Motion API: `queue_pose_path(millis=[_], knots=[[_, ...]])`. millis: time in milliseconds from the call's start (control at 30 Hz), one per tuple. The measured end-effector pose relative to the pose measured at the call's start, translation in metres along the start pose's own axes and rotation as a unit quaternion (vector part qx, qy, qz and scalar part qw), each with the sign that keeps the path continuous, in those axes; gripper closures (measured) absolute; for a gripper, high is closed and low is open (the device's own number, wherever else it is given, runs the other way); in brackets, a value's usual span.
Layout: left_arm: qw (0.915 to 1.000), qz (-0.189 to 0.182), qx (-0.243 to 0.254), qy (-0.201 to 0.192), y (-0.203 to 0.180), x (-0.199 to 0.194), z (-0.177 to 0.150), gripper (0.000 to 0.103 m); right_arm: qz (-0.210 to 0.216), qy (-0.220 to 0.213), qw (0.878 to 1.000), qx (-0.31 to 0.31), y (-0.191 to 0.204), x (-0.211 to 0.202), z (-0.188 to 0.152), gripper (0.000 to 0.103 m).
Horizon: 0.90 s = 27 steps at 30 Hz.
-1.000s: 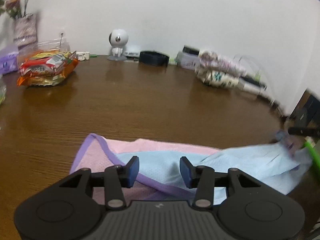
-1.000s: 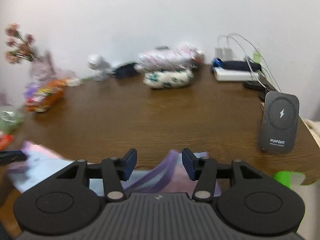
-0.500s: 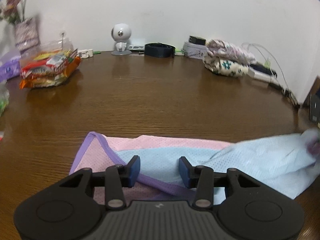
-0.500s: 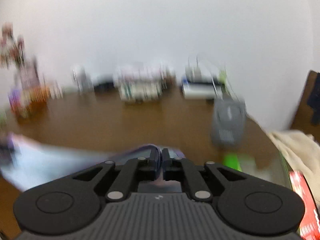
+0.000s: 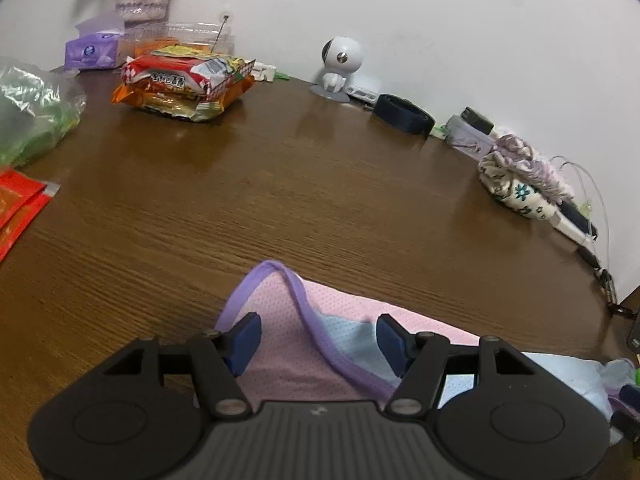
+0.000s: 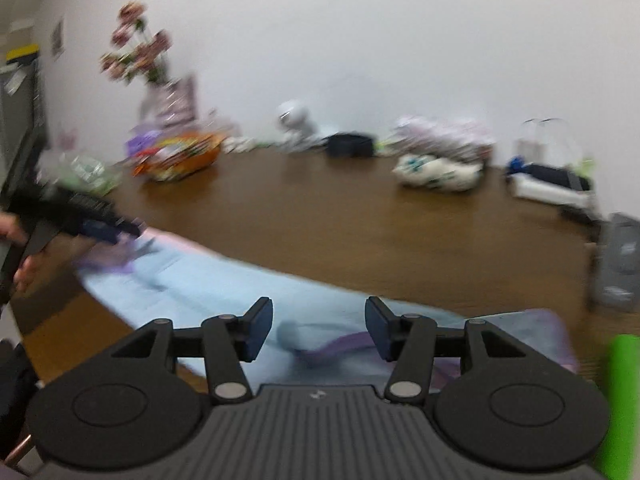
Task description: Fold clothes
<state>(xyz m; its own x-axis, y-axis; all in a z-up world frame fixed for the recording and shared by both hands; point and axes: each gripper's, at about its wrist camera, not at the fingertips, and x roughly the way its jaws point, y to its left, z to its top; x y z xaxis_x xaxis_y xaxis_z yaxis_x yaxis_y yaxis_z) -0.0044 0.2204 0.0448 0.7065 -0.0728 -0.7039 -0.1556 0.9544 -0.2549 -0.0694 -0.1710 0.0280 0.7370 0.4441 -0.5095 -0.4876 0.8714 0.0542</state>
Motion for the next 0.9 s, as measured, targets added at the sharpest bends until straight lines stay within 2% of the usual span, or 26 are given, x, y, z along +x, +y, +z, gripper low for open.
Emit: queue_pose_path(millis=[100,133,167,233,300,367,467,600,700,800,867,900], knots=[[1.0,-0.003,0.007,-0.002,0.0,0.002,0.0,0.045,0.012,0.005,1.0,-0.011,0.012,0.007,0.001,0.051],[1.0,-0.006,0.007,-0.004,0.001,0.003,0.0,0.056,0.014,0.008,1.0,-0.012,0.013,0.008,0.002,0.051],[0.9999,-0.009,0.009,-0.005,0.002,0.005,0.001,0.072,0.016,0.01,1.0,-0.012,0.014,0.009,0.002,0.05],[0.9998,-0.011,0.015,-0.004,0.0,0.009,0.005,0.088,0.012,0.016,1.0,-0.01,0.014,0.013,0.002,0.05],[0.9996,-0.017,0.021,-0.01,-0.002,0.011,0.007,0.09,0.009,0.019,1.0,-0.008,0.01,0.012,0.001,0.05],[0.9994,-0.024,0.014,-0.018,-0.001,0.013,0.009,0.101,0.007,0.021,1.0,-0.006,0.009,0.014,0.0,0.05],[0.9984,-0.041,-0.02,-0.035,0.007,0.013,0.014,0.102,0.004,0.024,1.0,-0.009,0.01,0.017,0.001,0.05],[0.9911,-0.069,-0.088,-0.073,0.023,0.017,0.021,0.102,0.005,0.029,0.999,-0.014,0.013,0.022,0.0,0.05],[0.9926,-0.051,-0.08,-0.075,0.022,0.027,0.023,0.1,0.006,0.039,0.999,-0.021,0.019,0.028,-0.003,0.05],[0.9942,-0.036,-0.082,-0.06,0.024,0.025,0.022,0.092,0.002,0.048,0.998,-0.033,0.025,0.03,-0.006,0.05],[0.9949,-0.026,-0.083,-0.05,0.024,0.024,0.022,0.076,0.001,0.041,0.999,-0.034,0.026,0.027,-0.003,0.05],[0.9952,-0.021,-0.082,-0.049,0.023,0.021,0.021,0.071,0.002,0.035,0.999,-0.033,0.026,0.024,0.0,0.05]])
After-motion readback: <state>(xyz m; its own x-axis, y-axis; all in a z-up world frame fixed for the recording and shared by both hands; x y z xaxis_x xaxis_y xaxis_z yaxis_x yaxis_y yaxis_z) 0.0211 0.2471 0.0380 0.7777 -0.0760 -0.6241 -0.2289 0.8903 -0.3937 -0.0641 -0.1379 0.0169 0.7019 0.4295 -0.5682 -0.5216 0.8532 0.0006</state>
